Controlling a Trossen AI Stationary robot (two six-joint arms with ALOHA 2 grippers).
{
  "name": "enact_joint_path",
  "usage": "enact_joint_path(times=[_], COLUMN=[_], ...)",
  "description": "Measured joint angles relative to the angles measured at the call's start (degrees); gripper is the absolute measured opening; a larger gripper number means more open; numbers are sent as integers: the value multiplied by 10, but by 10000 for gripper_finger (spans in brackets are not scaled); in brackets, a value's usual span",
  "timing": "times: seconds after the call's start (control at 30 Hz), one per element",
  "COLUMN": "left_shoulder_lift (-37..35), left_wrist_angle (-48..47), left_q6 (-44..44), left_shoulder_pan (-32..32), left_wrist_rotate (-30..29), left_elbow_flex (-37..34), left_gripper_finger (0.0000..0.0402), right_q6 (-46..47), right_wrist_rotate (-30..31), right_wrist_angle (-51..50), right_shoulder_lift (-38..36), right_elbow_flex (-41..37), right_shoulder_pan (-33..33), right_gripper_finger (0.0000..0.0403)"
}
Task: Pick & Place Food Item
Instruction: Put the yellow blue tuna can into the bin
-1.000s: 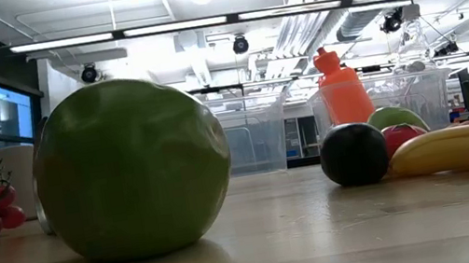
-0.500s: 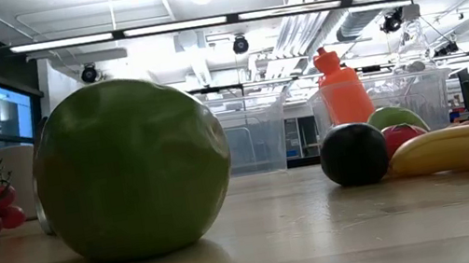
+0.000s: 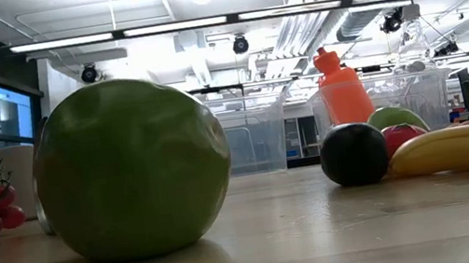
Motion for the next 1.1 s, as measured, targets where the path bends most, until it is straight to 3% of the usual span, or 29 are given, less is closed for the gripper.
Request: enact_joint_path(times=[0.17,0.37,0.57,1.1], left_shoulder_lift=[0,0,0,-14], left_wrist_angle=[-10,-19,-17,-18], left_q6=[24,49,57,123], left_shoulder_pan=[14,34,54,85], left_wrist_rotate=[0,0,46,58], left_elbow_flex=[0,0,0,0], left_gripper_finger=[134,135,148,140], right_q6=[-14,-15,-30,-60], right_wrist_rotate=[0,0,0,0], right_wrist_angle=[0,-2,-4,-5], right_shoulder_lift=[0,0,0,0], right_elbow_flex=[0,0,0,0], right_shoulder_pan=[-3,-11,-15,-15], right_gripper_finger=[254,254,254,254])
